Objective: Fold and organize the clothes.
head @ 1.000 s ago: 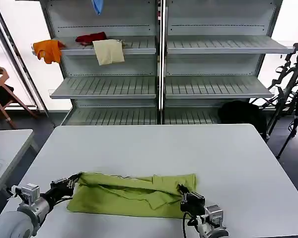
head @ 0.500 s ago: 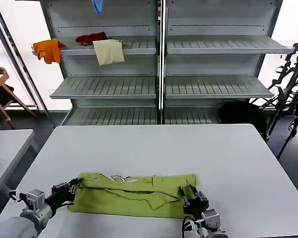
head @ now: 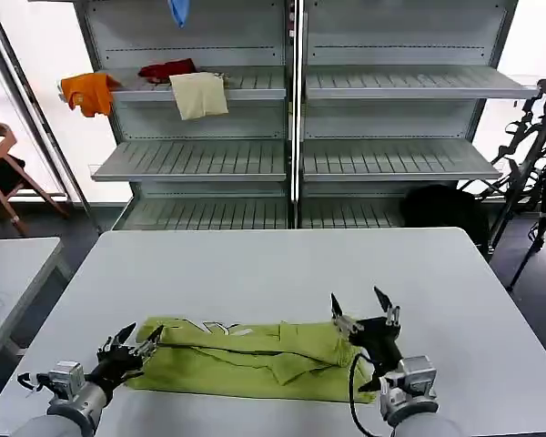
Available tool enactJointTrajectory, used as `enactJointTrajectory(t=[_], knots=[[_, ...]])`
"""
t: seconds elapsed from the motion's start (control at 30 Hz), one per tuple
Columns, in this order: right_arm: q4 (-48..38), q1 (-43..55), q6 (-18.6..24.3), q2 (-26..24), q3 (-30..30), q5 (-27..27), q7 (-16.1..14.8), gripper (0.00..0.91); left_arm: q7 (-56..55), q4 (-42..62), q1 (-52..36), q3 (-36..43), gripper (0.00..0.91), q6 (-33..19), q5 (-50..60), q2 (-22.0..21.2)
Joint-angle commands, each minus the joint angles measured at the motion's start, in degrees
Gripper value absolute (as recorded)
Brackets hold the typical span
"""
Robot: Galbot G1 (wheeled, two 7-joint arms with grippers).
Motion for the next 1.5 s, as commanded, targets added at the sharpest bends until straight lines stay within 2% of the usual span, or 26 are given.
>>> enactJointTrajectory(t=[0.03, 0.17, 0.2, 0.23, 0.27, 0.3, 0.33, 0.73, 0.83, 1.13, 1.33, 1.5], knots=[[-0.7, 5.1, 3.0, 0.4, 2.8, 4.8, 0.8, 0.907, -5.2, 1.0, 1.2, 1.0, 0.907, -3.1, -2.6, -4.7], [-1.1, 5.0, 2.8, 0.5, 3.4, 4.8, 0.8, 0.907, -4.9, 1.2, 1.9, 1.2, 0.907, -3.4, -2.5, -5.0], [-1.1, 5.0, 2.7, 0.4, 3.5, 4.8, 0.9, 0.907, -4.9, 1.2, 2.0, 1.2, 0.887, -3.5, -2.5, -5.0], [-1.1, 5.0, 2.6, 0.4, 3.5, 4.7, 0.9, 0.907, -4.8, 1.1, 2.1, 1.2, 0.806, -3.5, -2.5, -5.1], [-1.1, 5.0, 2.3, 0.4, 3.5, 4.7, 0.9, 0.907, -4.6, 1.0, 2.3, 1.2, 0.484, -3.7, -2.4, -5.0], [-1.2, 5.0, 2.1, 0.4, 3.6, 4.7, 0.9, 0.907, -4.5, 1.0, 2.4, 1.2, 0.272, -3.7, -2.4, -5.0], [-1.3, 5.0, 2.1, 0.4, 3.5, 4.7, 0.9, 0.907, -4.4, 0.9, 2.5, 1.3, 0.01, -3.7, -2.3, -5.0], [-2.1, 4.2, 0.9, 1.1, 4.3, 4.2, 1.2, 0.907, -3.1, 0.2, 3.5, 3.4, 0.0, -5.1, -0.3, -6.0], [-1.9, 4.0, 0.7, 1.1, 4.4, 4.1, 1.3, 0.907, -3.3, 1.1, 3.1, 4.1, 0.0, -7.2, 0.9, -6.4], [-1.8, 4.0, 0.5, 1.1, 4.9, 4.2, 2.1, 0.907, -3.2, 3.6, 1.8, 4.3, 0.0, -17.9, 6.2, -6.5], [-1.8, 4.2, 0.3, 1.0, 5.1, 4.2, 2.1, 0.907, -1.4, 3.3, 1.8, 0.6, 0.0, -20.4, 10.0, -4.9], [-2.1, 4.2, 0.2, 1.0, 5.1, 4.2, 1.9, 0.907, 3.9, 3.7, 1.8, -6.7, 0.0, -18.4, 14.5, -1.3]])
